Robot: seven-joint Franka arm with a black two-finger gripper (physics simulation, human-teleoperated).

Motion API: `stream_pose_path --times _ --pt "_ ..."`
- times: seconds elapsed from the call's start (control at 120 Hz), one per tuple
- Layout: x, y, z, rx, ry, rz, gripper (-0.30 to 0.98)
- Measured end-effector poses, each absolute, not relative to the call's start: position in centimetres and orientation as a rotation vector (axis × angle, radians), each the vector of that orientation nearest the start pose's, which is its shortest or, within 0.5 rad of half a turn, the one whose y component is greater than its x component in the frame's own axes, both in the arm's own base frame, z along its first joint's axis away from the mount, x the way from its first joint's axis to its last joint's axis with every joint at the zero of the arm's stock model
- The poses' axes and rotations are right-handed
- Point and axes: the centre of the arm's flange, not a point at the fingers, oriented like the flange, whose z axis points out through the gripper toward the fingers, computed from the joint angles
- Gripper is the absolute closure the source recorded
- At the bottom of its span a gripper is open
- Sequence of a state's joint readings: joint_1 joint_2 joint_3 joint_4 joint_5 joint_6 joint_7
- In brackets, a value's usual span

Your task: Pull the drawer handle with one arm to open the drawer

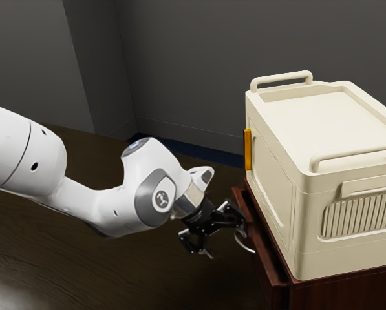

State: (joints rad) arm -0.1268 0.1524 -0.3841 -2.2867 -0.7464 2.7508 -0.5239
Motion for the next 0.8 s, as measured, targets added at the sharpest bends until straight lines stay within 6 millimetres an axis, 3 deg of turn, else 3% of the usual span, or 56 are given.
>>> stream_pose_path --times 0.467,0.7,0.8 --pt "46.0 -21.2 32.4 2.504 0.907 0.050 0.00" --pt "43.8 -21.4 32.3 2.532 0.888 0.034 0.00" --pt "43.7 -20.3 32.5 2.530 0.910 0.042 0.00"
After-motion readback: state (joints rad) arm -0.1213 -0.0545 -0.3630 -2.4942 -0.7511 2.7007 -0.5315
